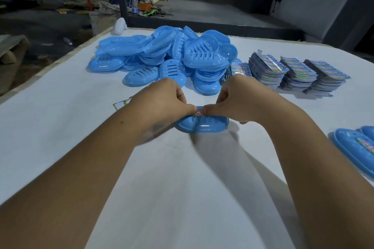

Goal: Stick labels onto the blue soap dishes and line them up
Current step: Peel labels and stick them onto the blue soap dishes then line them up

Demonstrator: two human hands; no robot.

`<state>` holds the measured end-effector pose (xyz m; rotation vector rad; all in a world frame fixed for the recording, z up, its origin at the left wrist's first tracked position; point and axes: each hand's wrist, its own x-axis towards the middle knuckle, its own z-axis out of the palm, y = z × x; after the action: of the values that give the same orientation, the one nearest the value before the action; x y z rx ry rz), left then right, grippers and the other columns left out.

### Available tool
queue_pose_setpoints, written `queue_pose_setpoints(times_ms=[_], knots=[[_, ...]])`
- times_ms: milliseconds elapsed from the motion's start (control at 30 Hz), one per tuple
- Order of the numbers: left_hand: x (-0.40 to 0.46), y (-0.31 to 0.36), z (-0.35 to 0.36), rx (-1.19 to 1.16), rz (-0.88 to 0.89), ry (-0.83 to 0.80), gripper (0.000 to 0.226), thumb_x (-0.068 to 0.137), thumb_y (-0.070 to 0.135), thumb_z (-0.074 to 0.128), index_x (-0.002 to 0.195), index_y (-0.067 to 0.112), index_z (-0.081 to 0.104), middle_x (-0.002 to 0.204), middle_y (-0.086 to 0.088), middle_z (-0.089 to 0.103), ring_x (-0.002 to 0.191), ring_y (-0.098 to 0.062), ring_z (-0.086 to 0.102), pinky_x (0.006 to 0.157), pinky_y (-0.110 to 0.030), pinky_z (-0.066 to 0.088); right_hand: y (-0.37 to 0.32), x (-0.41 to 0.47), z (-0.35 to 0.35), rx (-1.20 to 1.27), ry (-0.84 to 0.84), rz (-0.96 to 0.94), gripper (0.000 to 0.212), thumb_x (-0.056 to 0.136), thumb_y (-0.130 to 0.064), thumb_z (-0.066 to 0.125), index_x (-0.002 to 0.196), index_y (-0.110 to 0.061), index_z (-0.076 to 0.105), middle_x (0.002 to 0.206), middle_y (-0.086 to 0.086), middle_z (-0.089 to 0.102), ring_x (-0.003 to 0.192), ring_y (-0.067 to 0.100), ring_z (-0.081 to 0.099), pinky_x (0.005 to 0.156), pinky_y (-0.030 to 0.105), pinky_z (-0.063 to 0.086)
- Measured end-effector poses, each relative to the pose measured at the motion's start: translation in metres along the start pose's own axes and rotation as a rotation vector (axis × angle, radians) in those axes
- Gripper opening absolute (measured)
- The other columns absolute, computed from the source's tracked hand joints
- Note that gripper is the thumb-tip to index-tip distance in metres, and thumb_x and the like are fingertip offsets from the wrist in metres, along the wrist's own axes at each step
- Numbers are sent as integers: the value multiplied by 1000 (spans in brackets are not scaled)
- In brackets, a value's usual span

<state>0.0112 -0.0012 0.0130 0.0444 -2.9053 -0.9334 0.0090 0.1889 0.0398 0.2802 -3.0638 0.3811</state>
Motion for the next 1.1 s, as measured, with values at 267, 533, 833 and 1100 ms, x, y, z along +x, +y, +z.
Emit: queue_pose_setpoints(times_ms=[267, 533, 833, 1100], knots=[[-2, -7, 5, -477, -117, -154, 11, 70, 21, 85, 71, 22, 74, 77, -9, 75, 73, -21, 76, 69, -41, 65, 25, 9, -3, 328, -161, 34, 15, 82, -37, 79, 73, -25, 74, 70, 0, 70, 51, 10, 62, 46, 26, 55], [6, -13, 7, -338, -28, -59, 11, 69, 35, 68, 78, 38, 74, 65, 5, 72, 79, -23, 74, 81, -49, 62, 11, 4, 6, 315, -271, -206, 79, 60, -61, 86, 131, -38, 61, 119, -24, 63, 103, -1, 63, 89, 23, 53], [10, -11, 1, -123, 42, 131, 12, 86, 39, 71, 79, 29, 69, 83, 9, 68, 77, -15, 65, 77, -35, 54, 8, -28, 28, 309, -28, -147, 80, 65, -61, 86, 136, -40, 54, 119, -13, 61, 101, 9, 61, 86, 26, 48], [2, -5, 5, -50, 76, 163, 18, 82, 52, 68, 79, 34, 67, 77, 11, 67, 72, -20, 65, 76, -43, 58, 63, -99, 14, -97, 228, 181, 68, 84, -69, 56, 143, -38, 45, 126, 2, 51, 113, 30, 48, 97, 40, 41]])
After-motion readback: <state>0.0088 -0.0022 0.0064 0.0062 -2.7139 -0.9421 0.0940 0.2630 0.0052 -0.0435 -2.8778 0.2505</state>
